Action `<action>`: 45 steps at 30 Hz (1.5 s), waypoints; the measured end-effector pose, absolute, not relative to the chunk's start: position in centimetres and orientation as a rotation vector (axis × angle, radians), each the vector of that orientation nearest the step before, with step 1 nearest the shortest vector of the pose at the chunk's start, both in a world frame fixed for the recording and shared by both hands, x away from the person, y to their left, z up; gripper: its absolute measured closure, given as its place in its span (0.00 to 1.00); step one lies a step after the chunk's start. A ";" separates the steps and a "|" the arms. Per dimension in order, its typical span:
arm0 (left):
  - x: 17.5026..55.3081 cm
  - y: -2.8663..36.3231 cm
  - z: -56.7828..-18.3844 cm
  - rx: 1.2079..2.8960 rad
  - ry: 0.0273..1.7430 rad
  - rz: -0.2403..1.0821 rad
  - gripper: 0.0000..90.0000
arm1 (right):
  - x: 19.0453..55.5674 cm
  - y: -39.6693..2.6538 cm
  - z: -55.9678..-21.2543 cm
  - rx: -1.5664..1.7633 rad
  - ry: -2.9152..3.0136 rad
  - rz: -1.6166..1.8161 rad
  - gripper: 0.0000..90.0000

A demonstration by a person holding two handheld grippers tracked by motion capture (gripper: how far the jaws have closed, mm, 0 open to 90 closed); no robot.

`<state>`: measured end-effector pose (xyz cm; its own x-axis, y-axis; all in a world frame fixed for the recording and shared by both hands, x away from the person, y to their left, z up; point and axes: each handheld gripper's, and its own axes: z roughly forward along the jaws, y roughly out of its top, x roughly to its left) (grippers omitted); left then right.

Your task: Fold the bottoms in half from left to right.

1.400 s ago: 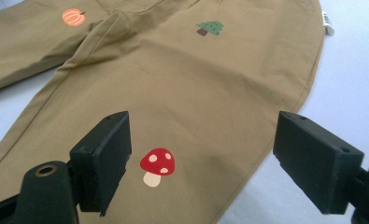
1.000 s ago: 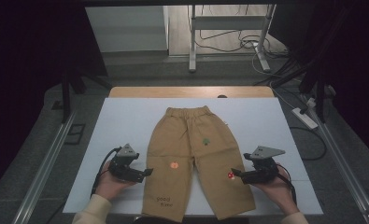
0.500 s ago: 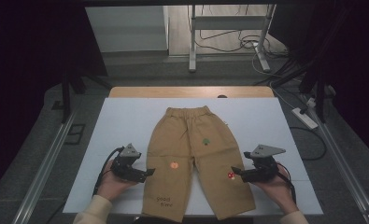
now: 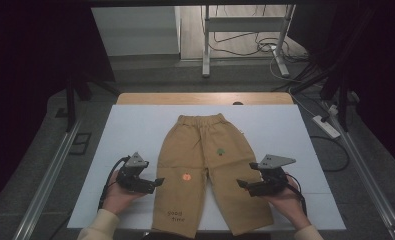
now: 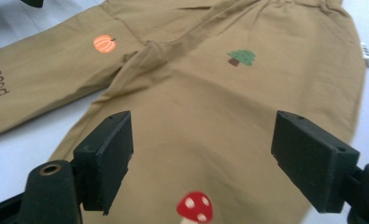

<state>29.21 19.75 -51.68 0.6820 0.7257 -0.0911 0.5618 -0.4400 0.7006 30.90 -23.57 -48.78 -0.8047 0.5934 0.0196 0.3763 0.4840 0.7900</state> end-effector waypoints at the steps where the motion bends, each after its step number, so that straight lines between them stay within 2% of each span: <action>1: 29.2 19.8 -51.7 2.163 0.984 0.288 0.13 | 30.9 -23.4 -48.8 0.831 2.477 1.221 0.23; 39: 29.3 20.3 -51.5 2.135 1.005 0.302 0.14 | 30.0 -13.7 -50.1 0.638 2.632 1.240 0.24; 45: 29.3 20.3 -51.5 2.132 1.006 0.299 0.14 | 29.7 -12.4 -50.2 0.617 2.654 1.247 0.20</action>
